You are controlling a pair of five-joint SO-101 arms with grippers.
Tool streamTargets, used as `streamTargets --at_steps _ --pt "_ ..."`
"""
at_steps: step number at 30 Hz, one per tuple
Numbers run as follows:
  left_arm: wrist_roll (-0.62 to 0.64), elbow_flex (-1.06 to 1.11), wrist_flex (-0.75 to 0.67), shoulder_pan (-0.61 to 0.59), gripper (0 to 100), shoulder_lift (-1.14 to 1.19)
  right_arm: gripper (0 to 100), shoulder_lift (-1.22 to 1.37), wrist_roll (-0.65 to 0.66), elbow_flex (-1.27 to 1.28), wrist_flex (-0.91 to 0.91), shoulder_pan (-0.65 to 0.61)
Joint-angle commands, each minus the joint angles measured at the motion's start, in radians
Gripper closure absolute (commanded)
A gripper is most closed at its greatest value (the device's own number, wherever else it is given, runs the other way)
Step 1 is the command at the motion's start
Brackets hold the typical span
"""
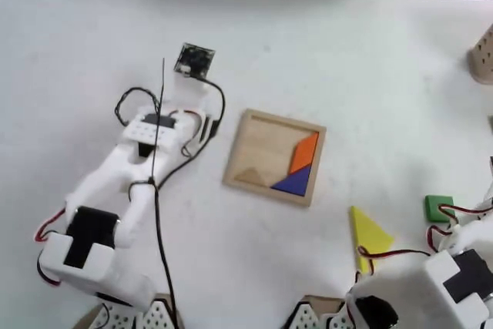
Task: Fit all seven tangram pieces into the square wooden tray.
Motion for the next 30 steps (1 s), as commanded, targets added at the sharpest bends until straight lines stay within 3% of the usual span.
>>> streamTargets --at_steps 1,8,19,26,30 --pt "-0.054 -0.063 0.005 -0.013 79 -0.008 92.0 0.018 -0.008 -0.002 -0.010 -0.016" --pt "-0.054 -0.063 0.005 -0.013 79 -0.008 92.0 0.018 -0.008 -0.051 0.024 -0.013" --pt "-0.054 -0.063 0.005 -0.013 79 -0.008 92.0 0.018 -0.012 -0.327 0.380 -0.028" --pt "-0.054 -0.063 0.005 -0.013 79 -0.008 92.0 -0.064 -0.104 -0.377 0.513 -0.128" --pt "-0.054 -0.063 0.005 -0.015 79 -0.010 92.0 -0.186 -0.180 -0.318 0.553 -0.257"
